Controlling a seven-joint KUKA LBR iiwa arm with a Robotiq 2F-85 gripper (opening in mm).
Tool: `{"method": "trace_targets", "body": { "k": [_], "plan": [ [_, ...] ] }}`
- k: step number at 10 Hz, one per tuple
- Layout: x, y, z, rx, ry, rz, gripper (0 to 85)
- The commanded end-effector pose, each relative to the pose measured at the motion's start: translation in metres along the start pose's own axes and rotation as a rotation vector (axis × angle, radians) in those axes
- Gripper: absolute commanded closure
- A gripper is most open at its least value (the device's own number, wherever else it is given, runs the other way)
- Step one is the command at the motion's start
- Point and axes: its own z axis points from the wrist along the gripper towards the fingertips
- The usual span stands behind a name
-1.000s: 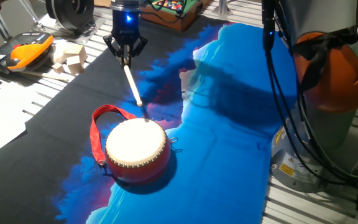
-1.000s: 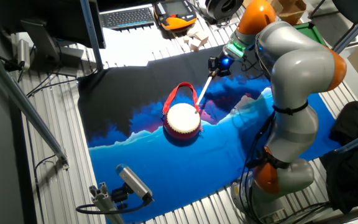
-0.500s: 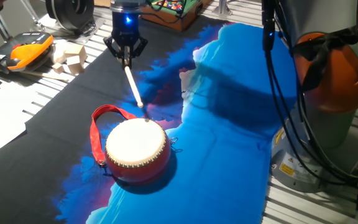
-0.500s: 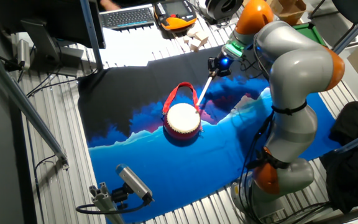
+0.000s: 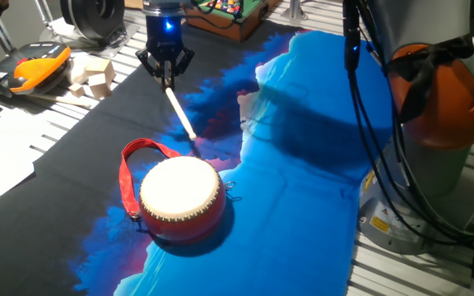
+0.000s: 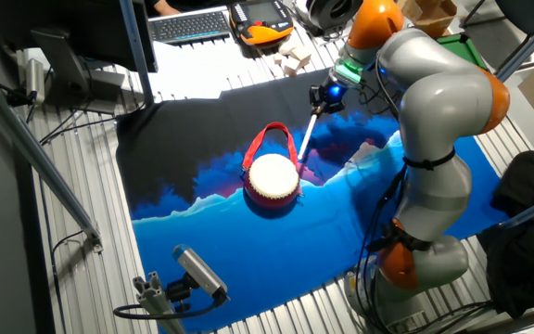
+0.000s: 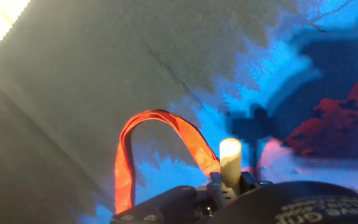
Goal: Play the drum
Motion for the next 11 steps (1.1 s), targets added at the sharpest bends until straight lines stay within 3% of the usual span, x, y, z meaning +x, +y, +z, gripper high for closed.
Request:
{"method": "trace_targets", "body": {
  "k": [1,2,4,7,9,11],
  "plan": [
    [0.000,0.000,0.000,-0.010,0.001,0.009,85.0],
    [0.000,0.000,0.000,-0.033,0.002,0.026,85.0],
    [0.019,0.016,-0.001,-0.082,0.010,0.071,85.0],
    [0.037,0.028,0.007,-0.097,0.004,0.083,85.0],
    [0.045,0.033,0.021,-0.062,0.013,0.045,85.0],
    [0.051,0.037,0.037,-0.062,-0.008,0.048,85.0]
  ]
}}
